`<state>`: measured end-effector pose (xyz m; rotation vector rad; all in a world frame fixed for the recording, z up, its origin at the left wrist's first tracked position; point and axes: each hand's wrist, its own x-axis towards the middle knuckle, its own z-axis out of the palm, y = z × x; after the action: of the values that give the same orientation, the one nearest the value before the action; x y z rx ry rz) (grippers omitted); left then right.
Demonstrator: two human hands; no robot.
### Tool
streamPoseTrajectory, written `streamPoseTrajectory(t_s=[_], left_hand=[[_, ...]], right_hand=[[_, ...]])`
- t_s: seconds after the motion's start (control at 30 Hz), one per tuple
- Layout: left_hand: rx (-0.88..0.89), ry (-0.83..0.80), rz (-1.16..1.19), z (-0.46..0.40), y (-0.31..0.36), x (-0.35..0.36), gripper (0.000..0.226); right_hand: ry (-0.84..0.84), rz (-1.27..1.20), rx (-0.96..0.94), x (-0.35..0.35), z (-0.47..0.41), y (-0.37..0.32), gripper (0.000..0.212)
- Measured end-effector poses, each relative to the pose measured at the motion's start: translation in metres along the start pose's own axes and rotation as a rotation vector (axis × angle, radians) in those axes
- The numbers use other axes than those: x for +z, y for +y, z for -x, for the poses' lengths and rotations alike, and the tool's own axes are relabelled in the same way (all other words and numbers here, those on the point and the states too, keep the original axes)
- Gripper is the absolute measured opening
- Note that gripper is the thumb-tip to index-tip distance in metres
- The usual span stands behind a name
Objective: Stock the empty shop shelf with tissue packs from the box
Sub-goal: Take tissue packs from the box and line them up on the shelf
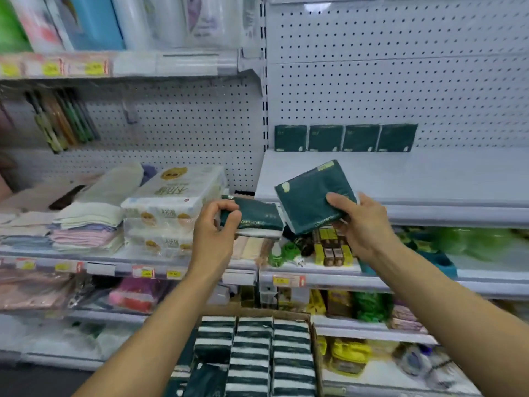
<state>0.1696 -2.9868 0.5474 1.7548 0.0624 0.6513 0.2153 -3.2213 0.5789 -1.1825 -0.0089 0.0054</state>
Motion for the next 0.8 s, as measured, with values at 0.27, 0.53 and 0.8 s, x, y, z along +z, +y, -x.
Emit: streamPoseTrajectory(t_s=[0.27,0.53,0.8], left_hand=[[0.044,-0.146,0.084,-0.035,0.040,0.108,0.031],[0.027,-0.170,0.050,-0.059,0.061,0.275,0.036],[-0.147,-0.119,0.112,-0.076,0.077,0.400,0.034]], right_hand=[[0.082,0.353,-0.276,-0.084,-0.050,-0.086,0.017],[-0.082,1.498,-0.492,-0.215,-0.158,-0.184,0.030],[-0.213,1.762,-0.340,-0.312,-0.236,-0.202,0.058]])
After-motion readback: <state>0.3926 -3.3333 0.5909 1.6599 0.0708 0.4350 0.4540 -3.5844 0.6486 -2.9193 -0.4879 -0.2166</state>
